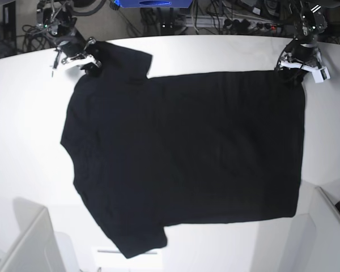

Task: Fold the T-shirt properly
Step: 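Lower both grippers onto the shirt's shoulder corners and grasp them, then lift the shoulder corners with both grippers and pull them apart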

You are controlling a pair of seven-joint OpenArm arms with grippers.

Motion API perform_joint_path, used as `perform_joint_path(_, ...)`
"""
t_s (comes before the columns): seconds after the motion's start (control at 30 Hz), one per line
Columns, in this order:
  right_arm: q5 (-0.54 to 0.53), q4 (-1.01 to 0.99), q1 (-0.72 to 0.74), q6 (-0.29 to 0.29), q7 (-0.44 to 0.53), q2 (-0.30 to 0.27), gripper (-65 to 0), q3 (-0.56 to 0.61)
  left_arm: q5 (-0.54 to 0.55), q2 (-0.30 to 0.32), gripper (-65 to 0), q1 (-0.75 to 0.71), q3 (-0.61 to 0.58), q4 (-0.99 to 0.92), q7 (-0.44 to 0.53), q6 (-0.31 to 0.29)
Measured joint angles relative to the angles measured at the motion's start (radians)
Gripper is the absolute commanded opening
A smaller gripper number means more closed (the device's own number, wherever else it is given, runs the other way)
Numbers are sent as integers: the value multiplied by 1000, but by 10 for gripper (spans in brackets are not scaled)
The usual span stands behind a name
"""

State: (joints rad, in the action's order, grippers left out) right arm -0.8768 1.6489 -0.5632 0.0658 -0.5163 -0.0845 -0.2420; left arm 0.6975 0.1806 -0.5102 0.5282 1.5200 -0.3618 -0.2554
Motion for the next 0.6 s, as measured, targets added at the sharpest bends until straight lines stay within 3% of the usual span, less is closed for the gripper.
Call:
perform_joint_path(0.07,0,0,0,0,0,-1,-650,0,0,0,-650,0,0,-1,-3,0)
perform_joint_path(0.6,18,60,-69,2,-25,-13,-650,0,-1,5,-650,-41,5,14,-1,-7)
